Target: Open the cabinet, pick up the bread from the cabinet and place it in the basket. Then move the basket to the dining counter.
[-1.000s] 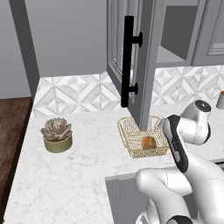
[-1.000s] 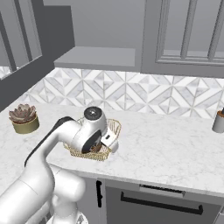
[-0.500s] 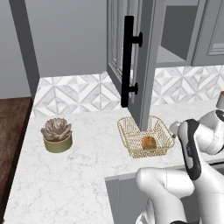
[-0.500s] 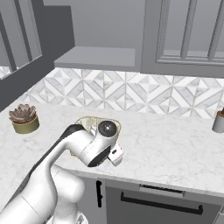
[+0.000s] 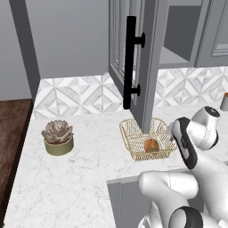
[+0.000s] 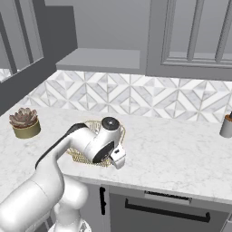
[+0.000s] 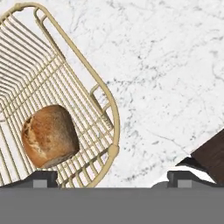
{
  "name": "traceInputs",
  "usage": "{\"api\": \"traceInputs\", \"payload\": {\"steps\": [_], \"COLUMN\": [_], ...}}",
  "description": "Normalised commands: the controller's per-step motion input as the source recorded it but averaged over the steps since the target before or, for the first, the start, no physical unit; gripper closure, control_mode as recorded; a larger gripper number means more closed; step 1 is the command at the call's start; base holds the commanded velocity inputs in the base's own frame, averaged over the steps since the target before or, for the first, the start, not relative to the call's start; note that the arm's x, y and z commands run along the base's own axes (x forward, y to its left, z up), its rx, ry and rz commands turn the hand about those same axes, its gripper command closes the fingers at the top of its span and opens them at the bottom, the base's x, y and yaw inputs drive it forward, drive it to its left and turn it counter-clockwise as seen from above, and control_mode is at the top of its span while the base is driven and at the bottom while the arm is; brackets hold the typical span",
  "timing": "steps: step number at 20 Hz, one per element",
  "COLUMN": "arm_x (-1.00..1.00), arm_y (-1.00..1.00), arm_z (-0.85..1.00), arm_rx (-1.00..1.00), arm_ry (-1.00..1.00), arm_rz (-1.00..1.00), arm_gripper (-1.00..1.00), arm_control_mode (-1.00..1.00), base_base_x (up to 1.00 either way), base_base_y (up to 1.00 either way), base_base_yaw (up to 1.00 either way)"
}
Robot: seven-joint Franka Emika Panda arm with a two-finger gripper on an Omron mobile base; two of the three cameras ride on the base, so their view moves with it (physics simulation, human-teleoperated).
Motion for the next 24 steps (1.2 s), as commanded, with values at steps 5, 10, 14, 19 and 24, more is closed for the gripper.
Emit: {"api": "traceInputs", "payload": {"steps": [5, 10, 14, 19, 24], "arm_x": [0.17, 0.11, 0.14, 0.11, 0.06], "arm_y": [-0.1, -0.01, 0.08, 0.07, 0.09], "arm_z": [-0.19, -0.4, -0.3, -0.24, -0.14], "arm_rx": [0.0, 0.0, 0.0, 0.0, 0.0], "arm_ry": [0.06, 0.01, 0.01, 0.03, 0.01], "arm_rz": [-0.02, -0.02, 0.0, 0.0, 0.0], "arm_gripper": [-1.0, -1.0, -1.0, -1.0, -1.0], "arm_control_mode": [-1.0, -1.0, -1.0, -1.0, -1.0], "base_base_x": [0.0, 0.0, 0.0, 0.0, 0.0], "base_base_y": [0.0, 0.0, 0.0, 0.0, 0.0], "base_base_yaw": [0.0, 0.0, 0.0, 0.0, 0.0]}}
